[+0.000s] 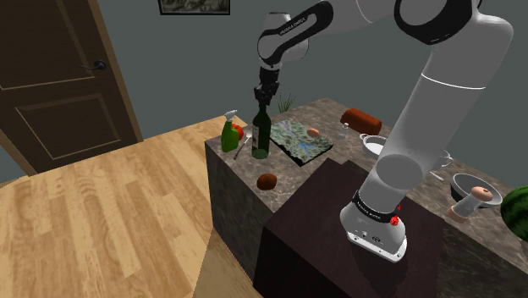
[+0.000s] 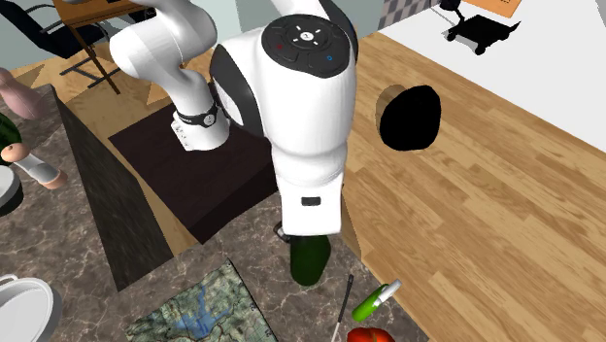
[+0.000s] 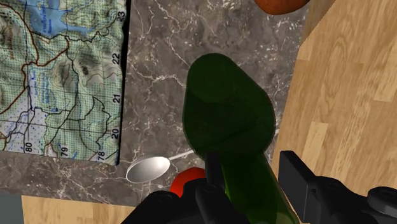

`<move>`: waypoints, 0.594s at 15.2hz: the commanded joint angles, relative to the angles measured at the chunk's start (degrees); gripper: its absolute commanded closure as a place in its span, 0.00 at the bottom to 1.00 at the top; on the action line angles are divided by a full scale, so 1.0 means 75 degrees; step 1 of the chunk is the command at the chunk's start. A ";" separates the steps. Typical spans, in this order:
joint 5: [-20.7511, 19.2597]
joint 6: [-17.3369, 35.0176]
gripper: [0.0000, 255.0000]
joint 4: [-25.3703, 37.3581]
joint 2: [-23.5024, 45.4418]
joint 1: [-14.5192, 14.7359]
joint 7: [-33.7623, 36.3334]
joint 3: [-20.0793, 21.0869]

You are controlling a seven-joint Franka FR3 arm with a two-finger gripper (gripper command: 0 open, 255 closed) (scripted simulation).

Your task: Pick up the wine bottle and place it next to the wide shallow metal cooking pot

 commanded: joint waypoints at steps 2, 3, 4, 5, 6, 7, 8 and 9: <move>-0.0024 -0.0319 1.00 0.0191 -0.0130 0.0002 0.0016 -0.0002; -0.0032 -0.0417 1.00 0.0244 -0.0175 0.0003 0.0022 -0.0002; -0.0039 -0.0516 1.00 0.0300 -0.0218 0.0003 0.0028 -0.0002; -0.0046 -0.0614 1.00 0.0357 -0.0260 0.0004 0.0033 -0.0002; -0.0053 -0.0713 1.00 0.0416 -0.0301 0.0005 0.0039 -0.0002; -0.0060 -0.0812 1.00 0.0476 -0.0339 0.0005 0.0044 -0.0002; -0.0066 -0.0911 1.00 0.0538 -0.0377 0.0006 0.0049 -0.0001; -0.0072 -0.1010 1.00 0.0602 -0.0412 0.0007 0.0053 -0.0001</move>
